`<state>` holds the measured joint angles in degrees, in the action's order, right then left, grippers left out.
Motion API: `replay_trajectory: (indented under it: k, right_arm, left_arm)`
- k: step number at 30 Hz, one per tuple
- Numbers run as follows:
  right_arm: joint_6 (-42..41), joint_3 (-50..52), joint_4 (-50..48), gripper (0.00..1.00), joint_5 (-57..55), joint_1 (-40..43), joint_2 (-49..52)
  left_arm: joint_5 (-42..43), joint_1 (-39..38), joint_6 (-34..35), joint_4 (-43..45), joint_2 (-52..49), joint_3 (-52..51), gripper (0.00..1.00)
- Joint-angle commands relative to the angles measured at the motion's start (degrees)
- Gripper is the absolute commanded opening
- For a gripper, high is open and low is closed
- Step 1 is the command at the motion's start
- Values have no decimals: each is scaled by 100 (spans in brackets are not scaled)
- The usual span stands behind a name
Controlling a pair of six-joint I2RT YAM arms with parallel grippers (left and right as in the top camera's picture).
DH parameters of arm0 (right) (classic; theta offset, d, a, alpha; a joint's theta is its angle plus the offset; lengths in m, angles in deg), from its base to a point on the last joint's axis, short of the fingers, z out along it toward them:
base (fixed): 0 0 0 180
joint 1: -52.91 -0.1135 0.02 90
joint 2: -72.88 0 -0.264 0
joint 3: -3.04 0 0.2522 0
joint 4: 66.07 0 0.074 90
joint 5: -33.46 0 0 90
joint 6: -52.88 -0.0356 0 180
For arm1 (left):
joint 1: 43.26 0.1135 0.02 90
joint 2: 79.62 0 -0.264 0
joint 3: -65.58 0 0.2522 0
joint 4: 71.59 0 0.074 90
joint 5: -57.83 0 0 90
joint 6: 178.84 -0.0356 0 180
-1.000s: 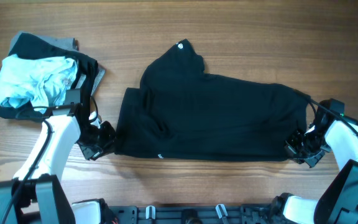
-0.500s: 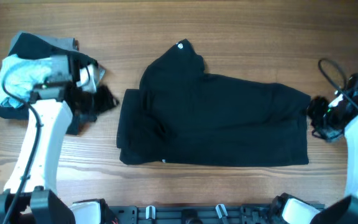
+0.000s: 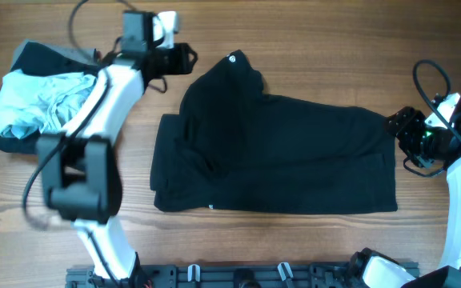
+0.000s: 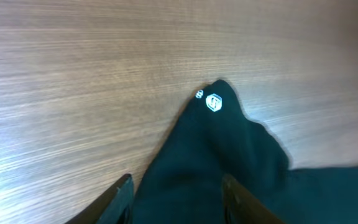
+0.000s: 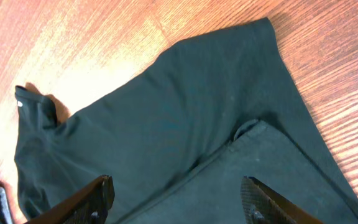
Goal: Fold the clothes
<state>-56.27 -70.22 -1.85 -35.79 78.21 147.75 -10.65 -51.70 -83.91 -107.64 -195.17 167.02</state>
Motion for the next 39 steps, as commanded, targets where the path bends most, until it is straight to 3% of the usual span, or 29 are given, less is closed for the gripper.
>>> replay_trajectory:
  k: [1, 5, 10, 15, 20, 21, 31, 39]
  right_arm:
    - [94, -57, -7, 70, 118, 17, -39]
    - [96, -48, 37, 70, 118, 17, -39]
    - [98, -48, 81, 70, 118, 17, -39]
    - [109, -39, 160, 70, 116, 17, -39]
    - [109, -39, 212, 70, 118, 17, -39]
    - [109, -39, 210, 70, 118, 17, -39]
    - [114, -39, 225, 70, 116, 17, -39]
    - [125, -39, 249, 70, 116, 17, -39]
  left_arm:
    - [26, -380, -890, -50, -929, 1093, 53]
    - [-258, -807, -1318, 723, -1408, 1167, 78]
    - [-787, -1108, -1399, 1401, -1908, 1167, 78]
    - [-813, -1132, -1397, 1696, -2247, 1167, 60]
    - [-811, -1132, -1200, 1652, -2267, 1167, 9]
    - [-809, -1132, -1051, 1639, -2214, 1167, 4]
    - [-741, -1161, -702, 636, -828, 1167, 4]
    - [-726, -1694, -699, -2310, -675, 1167, 4]
